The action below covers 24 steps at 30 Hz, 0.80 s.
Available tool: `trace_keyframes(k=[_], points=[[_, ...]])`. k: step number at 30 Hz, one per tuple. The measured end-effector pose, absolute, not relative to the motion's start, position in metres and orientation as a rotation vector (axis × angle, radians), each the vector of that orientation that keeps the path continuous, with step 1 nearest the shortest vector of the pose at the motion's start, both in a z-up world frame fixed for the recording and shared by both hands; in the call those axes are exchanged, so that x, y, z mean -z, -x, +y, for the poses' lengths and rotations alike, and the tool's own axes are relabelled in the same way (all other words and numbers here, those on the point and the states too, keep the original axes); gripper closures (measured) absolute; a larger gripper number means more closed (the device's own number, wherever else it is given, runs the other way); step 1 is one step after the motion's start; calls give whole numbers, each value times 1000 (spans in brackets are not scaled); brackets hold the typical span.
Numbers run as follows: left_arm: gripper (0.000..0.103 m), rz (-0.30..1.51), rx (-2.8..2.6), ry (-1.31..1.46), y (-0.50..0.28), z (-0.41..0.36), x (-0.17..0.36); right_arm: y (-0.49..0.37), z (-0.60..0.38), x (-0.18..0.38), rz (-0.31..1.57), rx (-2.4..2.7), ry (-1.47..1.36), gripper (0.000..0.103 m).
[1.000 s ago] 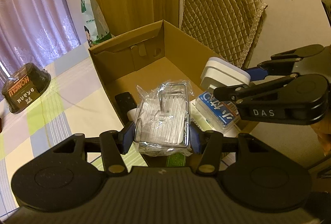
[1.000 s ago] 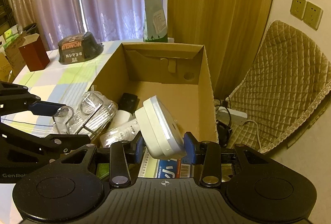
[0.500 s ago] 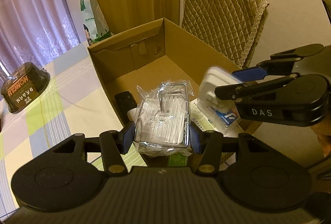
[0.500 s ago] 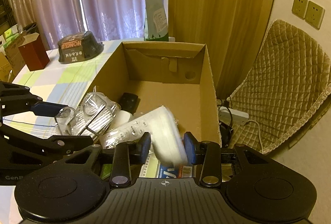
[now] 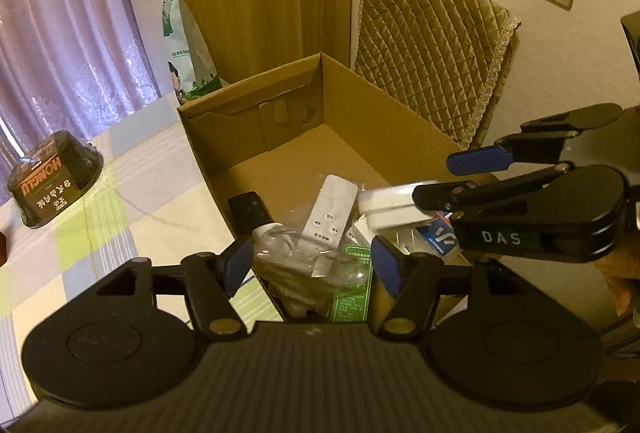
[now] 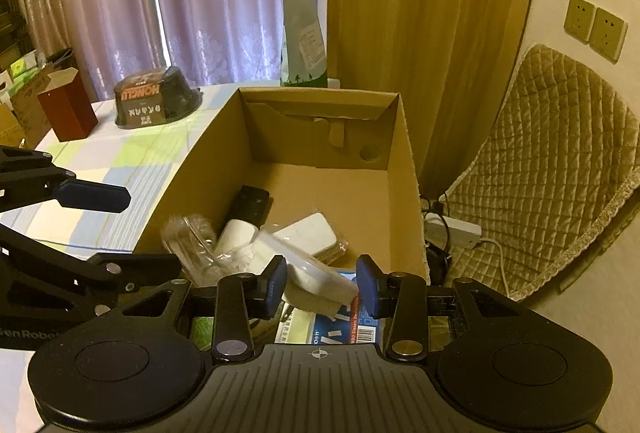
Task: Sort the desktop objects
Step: 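Lower both items into the cardboard box and open both tools, then withdraw both tools from the cardboard box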
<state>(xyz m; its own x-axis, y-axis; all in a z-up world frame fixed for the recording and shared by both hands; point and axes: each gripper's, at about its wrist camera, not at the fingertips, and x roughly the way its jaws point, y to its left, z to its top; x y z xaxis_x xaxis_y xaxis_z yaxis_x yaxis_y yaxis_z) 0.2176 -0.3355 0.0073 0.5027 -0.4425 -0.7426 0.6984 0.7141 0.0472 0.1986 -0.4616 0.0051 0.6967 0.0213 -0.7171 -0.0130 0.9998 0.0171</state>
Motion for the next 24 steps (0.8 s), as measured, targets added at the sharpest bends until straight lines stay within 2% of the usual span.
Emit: trace_keyframes(k=[3,4,5,6,7,9,11,24], points=[[35,775,692,-355,-214,-330,-10,-194,-463,-9,792,-12,-28,62],[28,773,683,-346,-211,-327,-11,-193,-463,-10,792,-12,-36,59],[22,770,674,-338,-209,-324,-12,-189,-463,-13,785,-7,-47,49],[20,769,665,-328,-206,-321,-13,-185,-463,-15,776,-1,-59,16],[17,769,651,-315,-202,-317,-14,-181,-463,-18,763,1,-66,10],[12,777,630,-284,-195,-310,-16,-174,-461,-23,769,-13,-74,10],[1,783,612,-247,-186,-302,-18,-164,-459,-28,772,-13,-76,10],[1,822,440,-157,-118,-264,-27,-91,-436,-52,816,15,-76,10]])
